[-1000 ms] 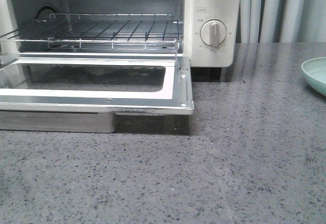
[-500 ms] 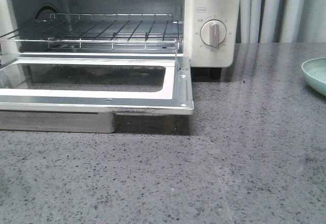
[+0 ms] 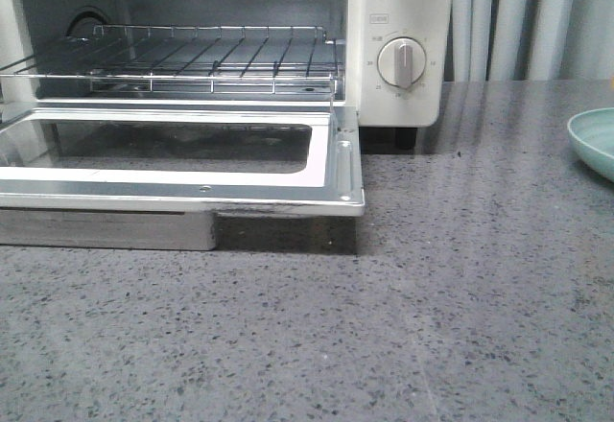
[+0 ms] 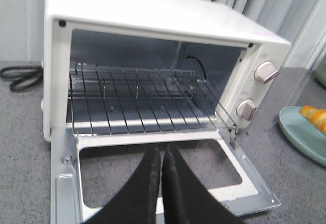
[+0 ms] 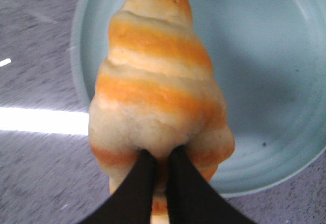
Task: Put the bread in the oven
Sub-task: 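Lower the right gripper onto the striped bread roll and grasp it, then lift the bread roll with the right gripper and carry it into the oven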
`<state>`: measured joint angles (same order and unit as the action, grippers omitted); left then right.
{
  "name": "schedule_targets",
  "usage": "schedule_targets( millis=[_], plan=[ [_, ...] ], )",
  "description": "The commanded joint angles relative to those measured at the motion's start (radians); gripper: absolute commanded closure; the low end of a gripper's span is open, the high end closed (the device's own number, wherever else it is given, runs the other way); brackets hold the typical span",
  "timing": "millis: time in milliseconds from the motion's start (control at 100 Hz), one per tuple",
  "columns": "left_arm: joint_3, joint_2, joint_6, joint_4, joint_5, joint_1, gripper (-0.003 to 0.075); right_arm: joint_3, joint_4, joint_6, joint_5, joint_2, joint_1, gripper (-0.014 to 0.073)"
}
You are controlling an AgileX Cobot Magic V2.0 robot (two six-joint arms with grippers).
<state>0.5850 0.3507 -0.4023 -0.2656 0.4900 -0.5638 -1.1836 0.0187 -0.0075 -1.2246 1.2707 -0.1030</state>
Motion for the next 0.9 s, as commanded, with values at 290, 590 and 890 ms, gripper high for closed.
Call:
schedule_targets(
  millis=[290,590,890],
  plan=[
    [0.029,-0.024,-0.003,-0.031,-0.082,-0.006,0.0742,-0.081,-0.058,0.042,-0.080,-0.168,-0.443,0.0660],
    [0.029,-0.024,-0.003,-0.031,-0.082,-0.006,0.0741,-0.276,0.063,0.042,-0.080,0.049,-0.739,0.0657],
    [0.029,-0.024,-0.003,-0.027,-0.071,-0.006,0.0741,-0.480,0.297,-0.023,0.004,0.317,-0.828,0.0660]
  ],
)
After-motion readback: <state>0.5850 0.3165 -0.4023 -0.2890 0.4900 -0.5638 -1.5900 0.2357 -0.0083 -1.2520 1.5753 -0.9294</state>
